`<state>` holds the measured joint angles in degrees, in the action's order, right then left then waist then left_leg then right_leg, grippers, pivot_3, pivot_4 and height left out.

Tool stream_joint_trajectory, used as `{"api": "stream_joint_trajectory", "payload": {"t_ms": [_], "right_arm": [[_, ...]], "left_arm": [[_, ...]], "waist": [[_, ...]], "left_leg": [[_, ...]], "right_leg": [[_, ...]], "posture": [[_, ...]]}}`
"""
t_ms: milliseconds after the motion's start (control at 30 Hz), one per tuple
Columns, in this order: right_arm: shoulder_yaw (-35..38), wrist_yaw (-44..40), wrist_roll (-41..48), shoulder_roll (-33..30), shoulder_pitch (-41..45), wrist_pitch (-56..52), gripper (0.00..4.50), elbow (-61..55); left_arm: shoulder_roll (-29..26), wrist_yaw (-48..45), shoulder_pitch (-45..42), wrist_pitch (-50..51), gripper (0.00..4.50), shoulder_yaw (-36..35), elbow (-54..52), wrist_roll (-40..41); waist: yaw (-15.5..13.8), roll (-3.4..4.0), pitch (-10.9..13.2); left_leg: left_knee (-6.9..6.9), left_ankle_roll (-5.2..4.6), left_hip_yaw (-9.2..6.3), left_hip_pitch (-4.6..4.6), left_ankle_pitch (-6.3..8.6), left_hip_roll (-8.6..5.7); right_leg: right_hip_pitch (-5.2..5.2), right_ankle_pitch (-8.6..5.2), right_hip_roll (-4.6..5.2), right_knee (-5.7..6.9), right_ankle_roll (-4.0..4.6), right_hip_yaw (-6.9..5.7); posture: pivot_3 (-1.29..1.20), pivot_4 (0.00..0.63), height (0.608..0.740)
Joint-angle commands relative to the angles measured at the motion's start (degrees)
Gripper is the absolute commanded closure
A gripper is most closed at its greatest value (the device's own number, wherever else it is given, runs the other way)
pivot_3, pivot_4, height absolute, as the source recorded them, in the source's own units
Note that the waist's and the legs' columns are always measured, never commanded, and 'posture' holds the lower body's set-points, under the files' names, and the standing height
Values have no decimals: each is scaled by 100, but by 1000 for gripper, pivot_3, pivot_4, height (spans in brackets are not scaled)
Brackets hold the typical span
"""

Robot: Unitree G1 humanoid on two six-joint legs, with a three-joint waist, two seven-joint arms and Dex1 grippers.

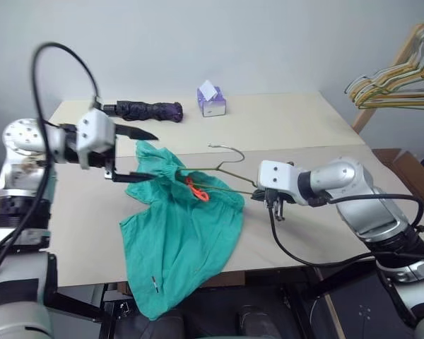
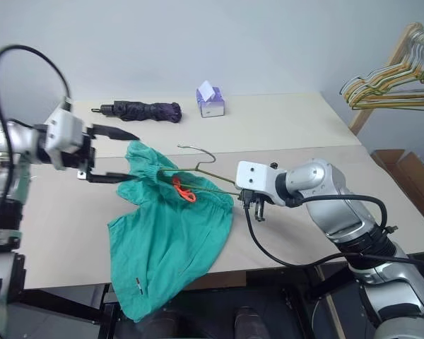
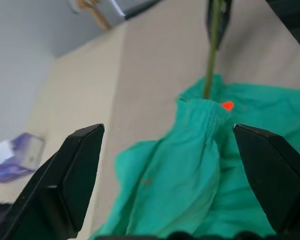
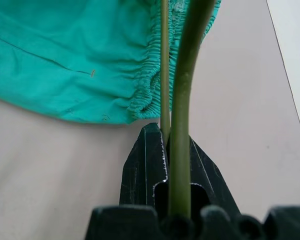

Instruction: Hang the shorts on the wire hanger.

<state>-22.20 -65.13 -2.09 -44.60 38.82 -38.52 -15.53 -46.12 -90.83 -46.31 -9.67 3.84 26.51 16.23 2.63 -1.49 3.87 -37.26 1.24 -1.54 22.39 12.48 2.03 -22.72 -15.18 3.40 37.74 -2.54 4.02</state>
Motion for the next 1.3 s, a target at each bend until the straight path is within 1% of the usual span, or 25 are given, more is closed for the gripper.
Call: {"api": "stream_joint_trajectory", "payload": {"t_ms": [33, 100, 200, 267, 300, 333, 367, 433, 467, 500, 567, 767, 933, 967, 1000, 1033, 1133, 1167, 1233, 1300], "right_arm": [[0, -93, 17, -64, 206, -69, 4500, -83], [-12, -119, 19, -71, 216, -73, 4500, -94], [3, -187, 93, -77, 233, -126, 4500, -178], [26, -205, 146, -61, 265, -176, 4500, -199], [40, -217, 180, -51, 291, -211, 4500, -203], [45, -225, 200, -41, 312, -233, 4500, -199], [65, -240, 246, -28, 347, -284, 4500, -200], [94, -254, 306, -4, 397, -364, 4500, -194], [103, -254, 331, -3, 417, -401, 4500, -194], [106, -250, 353, -8, 430, -424, 4500, -195], [130, -263, 454, -10, 459, -514, 4500, -202], [146, -278, 648, -16, 505, -670, 4500, -213], [244, -338, 862, -92, 408, -692, 4500, -260], [269, -339, 887, -115, 375, -680, 3926, -274], [315, -316, 926, -131, 340, -710, 3704, -274], [385, -299, 971, -168, 295, -714, 3378, -256], [711, -86, 1061, -242, 171, -854, 2376, -91], [863, -3, 1084, -307, 74, -859, 1938, -4], [1132, 153, 1141, -407, -143, -923, 1349, 92], [1323, 237, 1193, -513, -413, -877, 641, 130]], "left_arm": [[97, -157, -417, -746, 44, 256, 549, -409], [220, -129, -568, -1003, 44, 365, 878, -612], [398, -9, -825, -1661, 44, 621, 1541, -1089], [499, -31, -956, -1894, 44, 714, 1864, -1238], [552, -17, -1013, -1990, 435, 740, 2000, -1297], [588, -7, -1060, -2070, 585, 751, 2111, -1341], [644, -27, -1092, -2140, 929, 765, 2196, -1358], [722, -40, -1136, -2228, 1381, 771, 2314, -1377], [751, -49, -1156, -2276, 1763, 768, 2368, -1391], [772, -30, -1172, -2339, 2009, 766, 2420, -1416], [799, -11, -1198, -2425, 2638, 760, 2512, -1444], [848, -72, -1173, -2272, 4460, 652, 2538, -1273], [833, -22, -1121, -1975, 4484, 514, 2400, -1155], [837, -14, -1117, -1912, 4500, 489, 2380, -1132], [842, -25, -1110, -1825, 4500, 457, 2349, -1095], [840, -40, -1094, -1723, 4500, 424, 2301, -1052], [819, -57, -1008, -1496, 4500, 333, 2138, -935], [798, -65, -964, -1430, 4500, 309, 2073, -897], [757, -67, -878, -1352, 4500, 267, 1958, -860], [725, -58, -797, -1264, 4500, 226, 1847, -831]], "waist": [[5, 0, 0], [14, -1, 0], [7, -1, -1], [13, -1, -1], [15, -1, -1], [17, -1, -1], [18, -1, -1], [15, -1, -1], [16, -1, -1], [16, -1, -1], [15, -1, -1], [16, -1, -1], [32, -1, -1], [41, -1, -1], [44, -1, -1], [49, -1, -1], [59, -1, -1], [67, -1, -1], [72, -1, -1], [88, -2, -1]], "left_leg": [[0, 0, 0, 3, 0, 0], [-1, 0, 0, 9, 0, 0], [-7, -1, -1, 18, 0, -1], [-10, -1, -1, 21, 0, -1], [-13, -1, -1, 26, 0, -1], [-16, -1, -1, 34, 0, -1], [-22, -1, -4, 44, 0, -1], [-32, -1, -7, 53, 0, -1], [-43, -3, -8, 57, 1, 0], [-46, -4, -8, 58, 2, 0], [-48, -5, -8, 58, 2, 0], [-50, -5, -12, 60, 2, 0], [-50, -5, -13, 60, 2, 0], [-51, -5, -13, 61, 2, 0], [-51, -5, -14, 62, 2, 0], [-51, -5, -15, 62, 2, 0], [-52, -5, -16, 64, 2, -1], [-52, -5, -17, 64, 2, 0], [-52, -5, -17, 64, 2, 0], [-52, -5, -17, 64, 2, -1]], "right_leg": [[-4, 0, 0, 0, 0, 0], [-13, 1, 0, 2, 1, 1], [-26, 0, 0, 18, 1, 2], [-29, 0, 0, 22, 1, 2], [-33, 0, 0, 23, 1, 2], [-39, 1, 0, 25, 1, 2], [-47, 1, 0, 28, 1, 1], [-52, 1, -1, 30, 1, -1], [-52, 1, -1, 33, 1, -1], [-52, 1, -1, 32, 1, -1], [-50, 0, -1, 32, 1, -1], [-51, 0, -1, 33, 0, -3], [-51, 0, -1, 34, 0, -4], [-51, 0, -1, 34, 0, -4], [-51, 0, -1, 34, 0, -4], [-51, 0, -1, 34, 0, -5], [-50, 0, -1, 34, 0, -6], [-50, 0, -1, 34, 0, -6], [-50, 0, -1, 35, 0, -7], [-50, 0, 0, 34, 0, -7]], "posture": [[-36, 0, 740], [-35, 0, 740], [-37, 0, 740], [-37, 0, 740], [-36, 0, 740], [-37, 0, 740], [-37, 0, 740], [-42, 0, 740], [-42, 0, 740], [-42, 0, 740], [-43, 0, 740], [-46, 0, 740], [-53, 0, 740], [-53, 0, 740], [-55, 0, 740], [-55, 2, 740], [-58, 5, 740], [-57, 6, 740], [-58, 7, 740], [-60, 10, 740]]}}
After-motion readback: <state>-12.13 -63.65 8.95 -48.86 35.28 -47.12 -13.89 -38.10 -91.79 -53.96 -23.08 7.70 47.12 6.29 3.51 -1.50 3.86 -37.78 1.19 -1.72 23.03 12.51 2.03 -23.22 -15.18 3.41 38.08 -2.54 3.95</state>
